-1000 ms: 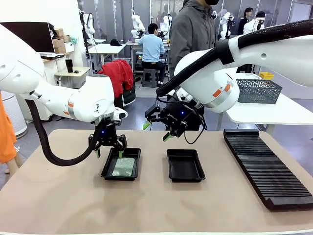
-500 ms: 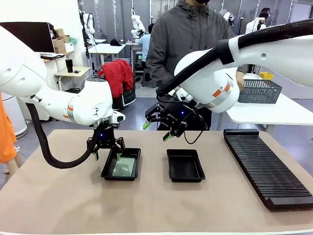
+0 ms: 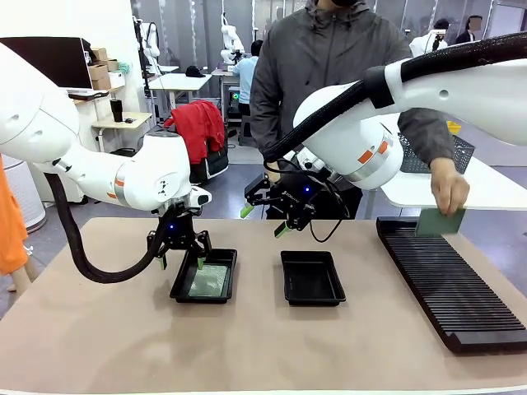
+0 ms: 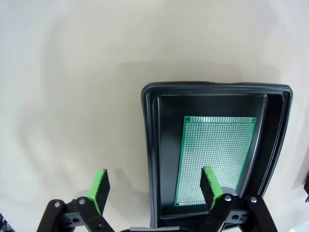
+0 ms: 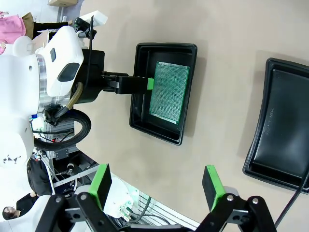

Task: Inspect and transfer BCBs to ESD trays.
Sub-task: Pick up the ESD tray and place it on the left side of the table.

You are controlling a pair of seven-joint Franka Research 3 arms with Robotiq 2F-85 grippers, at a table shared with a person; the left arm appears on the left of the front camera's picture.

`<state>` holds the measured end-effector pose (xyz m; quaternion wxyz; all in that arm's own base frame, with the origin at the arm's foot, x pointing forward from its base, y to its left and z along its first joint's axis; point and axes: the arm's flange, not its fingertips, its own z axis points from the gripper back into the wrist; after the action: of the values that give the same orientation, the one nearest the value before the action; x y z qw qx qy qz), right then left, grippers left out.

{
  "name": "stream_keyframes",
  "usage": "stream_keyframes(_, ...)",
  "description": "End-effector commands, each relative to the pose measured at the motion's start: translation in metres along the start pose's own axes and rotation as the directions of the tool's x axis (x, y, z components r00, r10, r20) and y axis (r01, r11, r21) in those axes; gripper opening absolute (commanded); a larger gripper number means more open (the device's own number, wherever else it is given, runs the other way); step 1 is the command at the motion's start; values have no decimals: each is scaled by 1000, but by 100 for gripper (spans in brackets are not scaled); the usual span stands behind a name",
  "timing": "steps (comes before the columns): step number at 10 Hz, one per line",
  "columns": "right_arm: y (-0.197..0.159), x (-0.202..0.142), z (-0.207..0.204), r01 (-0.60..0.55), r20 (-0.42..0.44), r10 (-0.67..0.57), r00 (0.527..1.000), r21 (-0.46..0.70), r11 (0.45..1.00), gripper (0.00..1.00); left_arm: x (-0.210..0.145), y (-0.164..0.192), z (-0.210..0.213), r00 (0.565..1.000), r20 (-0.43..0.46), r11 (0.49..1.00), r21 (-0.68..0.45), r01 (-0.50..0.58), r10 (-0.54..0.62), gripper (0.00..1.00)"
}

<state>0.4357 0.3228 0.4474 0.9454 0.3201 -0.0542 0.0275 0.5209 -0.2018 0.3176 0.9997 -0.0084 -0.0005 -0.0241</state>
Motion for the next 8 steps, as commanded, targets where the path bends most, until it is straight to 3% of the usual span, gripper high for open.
stream_keyframes(1, 2, 2, 0, 13, 2, -13, 1000, -19, 1000, 100, -1, 1, 2, 1000, 3, 1000, 0, -1, 1, 100)
stream_keyframes(3, 2, 2, 0, 13, 2, -13, 1000, -19, 1000, 100, 0, 0, 0, 1000, 0, 1000, 0, 0, 0, 100)
stream_keyframes(8, 2, 2, 0, 13, 2, -13, 1000, -19, 1000, 100, 6, 8, -10, 1000, -3, 999, -39, 18, -18, 73)
